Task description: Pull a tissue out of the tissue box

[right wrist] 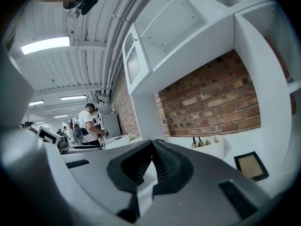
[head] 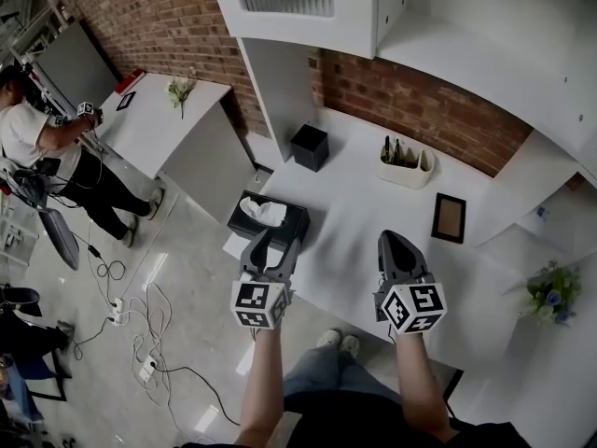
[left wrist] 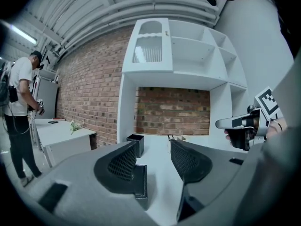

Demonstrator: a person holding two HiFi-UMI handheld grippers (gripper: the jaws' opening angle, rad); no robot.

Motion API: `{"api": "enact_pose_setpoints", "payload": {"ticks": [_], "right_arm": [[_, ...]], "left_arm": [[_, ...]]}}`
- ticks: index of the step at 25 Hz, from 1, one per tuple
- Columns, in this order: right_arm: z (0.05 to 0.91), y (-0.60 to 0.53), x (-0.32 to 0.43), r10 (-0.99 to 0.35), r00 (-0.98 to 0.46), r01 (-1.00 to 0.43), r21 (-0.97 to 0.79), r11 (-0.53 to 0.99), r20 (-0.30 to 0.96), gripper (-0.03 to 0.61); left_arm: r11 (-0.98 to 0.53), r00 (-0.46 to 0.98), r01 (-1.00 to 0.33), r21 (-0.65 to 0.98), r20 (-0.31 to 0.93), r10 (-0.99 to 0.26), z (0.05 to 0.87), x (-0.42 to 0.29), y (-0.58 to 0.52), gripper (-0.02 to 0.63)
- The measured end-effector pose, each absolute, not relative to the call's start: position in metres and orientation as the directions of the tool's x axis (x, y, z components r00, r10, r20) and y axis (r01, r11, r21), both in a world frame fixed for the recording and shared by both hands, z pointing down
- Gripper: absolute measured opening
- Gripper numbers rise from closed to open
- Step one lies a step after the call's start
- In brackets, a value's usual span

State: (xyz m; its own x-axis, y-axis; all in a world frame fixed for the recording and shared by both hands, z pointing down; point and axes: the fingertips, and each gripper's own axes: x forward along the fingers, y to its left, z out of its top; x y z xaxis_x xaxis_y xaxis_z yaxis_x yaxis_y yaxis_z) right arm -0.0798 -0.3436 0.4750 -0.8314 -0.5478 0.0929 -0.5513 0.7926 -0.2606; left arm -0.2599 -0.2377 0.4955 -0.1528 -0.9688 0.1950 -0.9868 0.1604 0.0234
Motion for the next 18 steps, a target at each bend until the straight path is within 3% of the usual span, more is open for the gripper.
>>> {"api": "enact_pose_setpoints", "payload": {"ticks": [8,18], "right_arm": [[0.474,-0.344,-0.107,-0.524,-0.844,-0.535,-0.234,0.812,0.114,-0.002],[0.487,-0.348,-0.139,-0.492,-0.852,-0.521,-0.180,0.835,0.181,-0.002]], "left_arm": [[0.144,-0.143,-0.989,-0.017,0.241,-0.960,0.502,-0.310,-0.246,0.199],[-0.131,0.033,-0.976,-0.174,0.475,-0.880,0.533,-0.366,-0.275,0.199]]}}
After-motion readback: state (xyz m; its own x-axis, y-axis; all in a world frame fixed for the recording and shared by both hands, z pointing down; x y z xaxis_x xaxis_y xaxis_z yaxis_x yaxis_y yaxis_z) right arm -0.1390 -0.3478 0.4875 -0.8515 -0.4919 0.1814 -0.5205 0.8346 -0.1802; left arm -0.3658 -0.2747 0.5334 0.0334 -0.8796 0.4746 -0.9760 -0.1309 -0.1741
